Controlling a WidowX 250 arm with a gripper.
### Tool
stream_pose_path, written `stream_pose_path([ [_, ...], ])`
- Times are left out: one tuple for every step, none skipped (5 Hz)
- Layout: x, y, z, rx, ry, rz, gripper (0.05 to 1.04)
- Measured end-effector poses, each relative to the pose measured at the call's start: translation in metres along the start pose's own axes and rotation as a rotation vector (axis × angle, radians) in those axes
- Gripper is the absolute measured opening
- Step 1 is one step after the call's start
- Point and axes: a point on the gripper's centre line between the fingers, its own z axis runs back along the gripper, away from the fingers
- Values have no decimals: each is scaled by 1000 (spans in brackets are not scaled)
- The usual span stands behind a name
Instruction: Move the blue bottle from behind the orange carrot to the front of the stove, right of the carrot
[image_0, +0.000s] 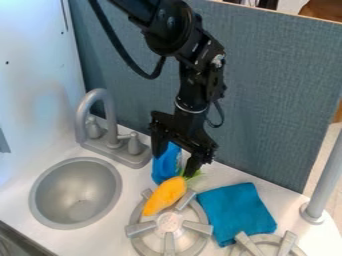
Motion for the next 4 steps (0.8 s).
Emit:
stream_pose_path([
  [-4,-1,-11,3,35,-1,1001],
  [6,3,-9,-18,11,43,1001],
  [24,31,-27,-30,29,137,1001],
  [39,48,-28,-19,18,178,1001],
])
